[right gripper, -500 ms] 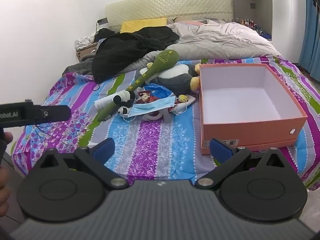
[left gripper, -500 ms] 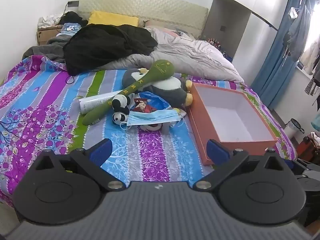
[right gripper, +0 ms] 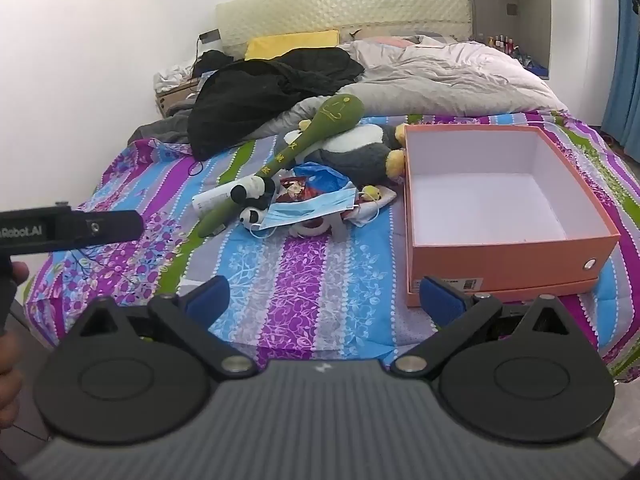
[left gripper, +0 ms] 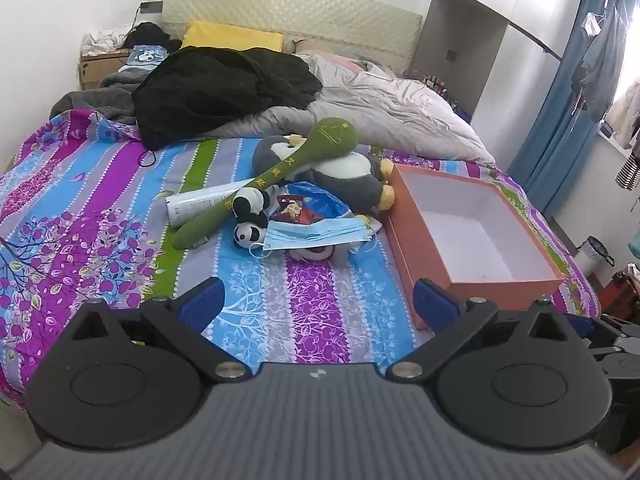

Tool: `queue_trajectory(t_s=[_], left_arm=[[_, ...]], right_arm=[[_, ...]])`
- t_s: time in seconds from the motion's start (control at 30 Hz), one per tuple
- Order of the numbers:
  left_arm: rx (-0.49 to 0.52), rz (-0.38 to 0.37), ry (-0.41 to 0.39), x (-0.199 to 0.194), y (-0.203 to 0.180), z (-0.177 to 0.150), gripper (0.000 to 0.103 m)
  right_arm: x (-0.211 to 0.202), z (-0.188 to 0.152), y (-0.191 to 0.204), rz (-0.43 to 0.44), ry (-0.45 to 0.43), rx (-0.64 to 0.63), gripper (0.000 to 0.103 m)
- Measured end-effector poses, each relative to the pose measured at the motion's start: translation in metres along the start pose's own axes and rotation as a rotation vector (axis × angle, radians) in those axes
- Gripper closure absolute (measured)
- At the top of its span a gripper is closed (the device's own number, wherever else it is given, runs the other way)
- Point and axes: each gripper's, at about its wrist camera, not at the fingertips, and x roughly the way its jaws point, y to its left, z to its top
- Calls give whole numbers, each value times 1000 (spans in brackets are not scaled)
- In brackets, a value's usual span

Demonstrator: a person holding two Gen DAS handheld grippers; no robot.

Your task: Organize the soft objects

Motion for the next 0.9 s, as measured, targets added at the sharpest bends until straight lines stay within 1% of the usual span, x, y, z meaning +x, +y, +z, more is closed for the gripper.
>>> queue_trajectory(t_s=[0.5, 0.67, 0.9], left_arm=[[3, -11, 3, 2, 0, -2, 1], [1, -5, -5, 1, 2, -1, 0], [22, 9, -13, 1, 1, -1, 0]], right_arm=[[2, -1, 0, -15, 1, -12, 0], [1, -1, 0, -16, -4, -15, 0], [1, -2, 1, -15, 1, -11, 0]])
